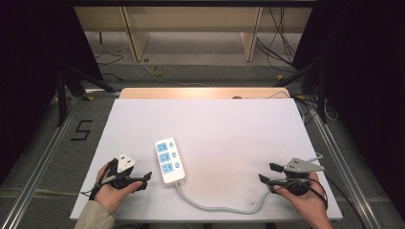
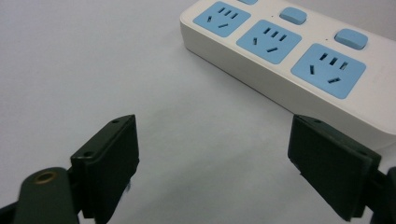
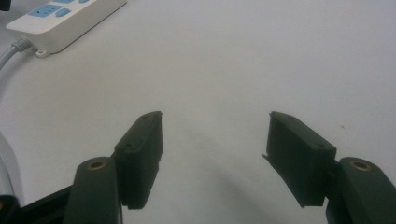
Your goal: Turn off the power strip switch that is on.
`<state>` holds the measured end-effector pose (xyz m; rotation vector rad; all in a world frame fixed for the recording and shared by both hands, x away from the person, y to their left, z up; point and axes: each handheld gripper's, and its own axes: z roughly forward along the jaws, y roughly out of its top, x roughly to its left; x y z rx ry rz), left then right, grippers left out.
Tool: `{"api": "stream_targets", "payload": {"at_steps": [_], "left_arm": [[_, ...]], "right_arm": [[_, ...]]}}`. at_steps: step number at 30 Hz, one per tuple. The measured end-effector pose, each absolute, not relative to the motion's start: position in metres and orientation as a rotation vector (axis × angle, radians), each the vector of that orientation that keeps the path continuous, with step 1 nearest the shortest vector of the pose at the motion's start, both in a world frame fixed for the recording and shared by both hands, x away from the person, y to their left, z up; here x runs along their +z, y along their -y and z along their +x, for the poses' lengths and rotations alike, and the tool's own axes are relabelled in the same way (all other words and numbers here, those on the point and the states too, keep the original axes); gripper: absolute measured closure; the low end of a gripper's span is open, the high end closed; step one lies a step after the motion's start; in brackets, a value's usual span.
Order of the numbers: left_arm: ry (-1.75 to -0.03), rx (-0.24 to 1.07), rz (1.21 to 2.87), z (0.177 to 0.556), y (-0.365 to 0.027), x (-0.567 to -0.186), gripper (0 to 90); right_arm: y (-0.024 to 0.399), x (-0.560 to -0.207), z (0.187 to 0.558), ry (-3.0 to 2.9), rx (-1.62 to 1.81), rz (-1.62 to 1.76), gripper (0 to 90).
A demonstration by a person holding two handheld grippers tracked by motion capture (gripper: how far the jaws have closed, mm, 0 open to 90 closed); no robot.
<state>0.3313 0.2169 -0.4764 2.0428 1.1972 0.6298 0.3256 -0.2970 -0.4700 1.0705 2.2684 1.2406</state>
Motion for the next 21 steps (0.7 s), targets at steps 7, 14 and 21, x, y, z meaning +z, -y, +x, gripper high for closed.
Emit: {"api": "stream_targets", "payload": {"at_steps": [7,14,21], "left_arm": [[-1.200,0.659,2.069,0.330,-0.218,-0.474,34.8],[-1.200,0.690,2.110,0.330,-0.223,-0.468,79.7],[-1.247,0.653,2.139,0.330,-0.223,-0.465,89.6]], "right_arm": [[0.297,-0.470,0.325,-2.268,1.243,1.066,37.1],[0.296,-0.470,0.326,-2.269,1.240,1.063,37.1],[0.296,-0.470,0.326,-2.269,1.241,1.064,37.1]]}}
